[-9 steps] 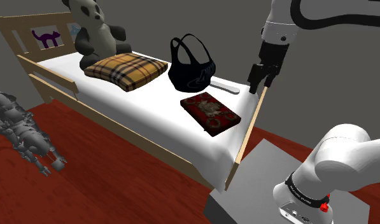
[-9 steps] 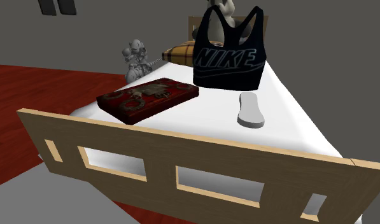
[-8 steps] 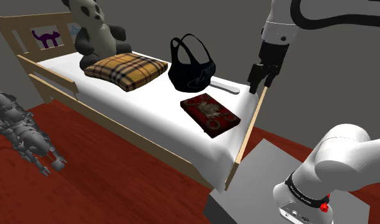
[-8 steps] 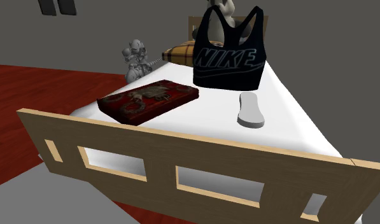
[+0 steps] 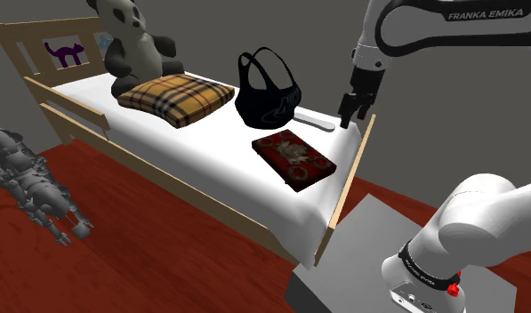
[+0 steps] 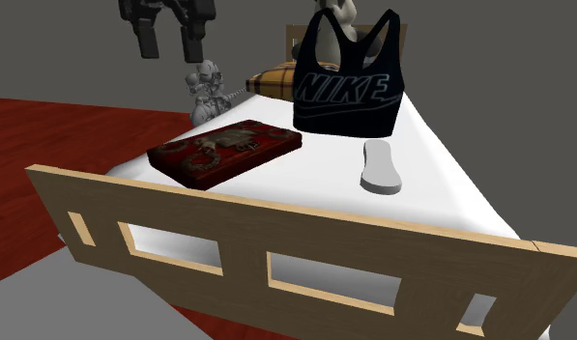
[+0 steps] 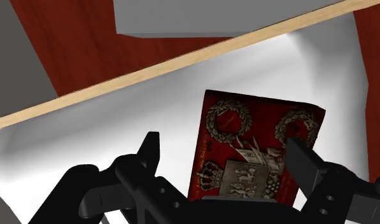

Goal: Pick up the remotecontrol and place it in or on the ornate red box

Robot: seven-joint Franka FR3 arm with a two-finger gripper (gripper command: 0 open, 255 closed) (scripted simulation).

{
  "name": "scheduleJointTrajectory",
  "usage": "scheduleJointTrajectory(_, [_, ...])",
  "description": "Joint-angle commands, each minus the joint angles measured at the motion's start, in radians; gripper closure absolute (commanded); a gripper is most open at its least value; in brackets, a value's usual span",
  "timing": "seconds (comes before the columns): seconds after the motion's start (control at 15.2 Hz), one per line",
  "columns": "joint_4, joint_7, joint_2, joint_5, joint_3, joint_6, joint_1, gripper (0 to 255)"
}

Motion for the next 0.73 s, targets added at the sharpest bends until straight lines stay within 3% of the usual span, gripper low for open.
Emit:
scheduleJointTrajectory(0.0, [0.013, -0.048, 0.051, -0.016, -0.029, 0.044, -0.004, 0])
scheduleJointTrajectory(0.66, [0.163, -0.297, 0.383, -0.025, -0.168, 0.247, -0.015, 0])
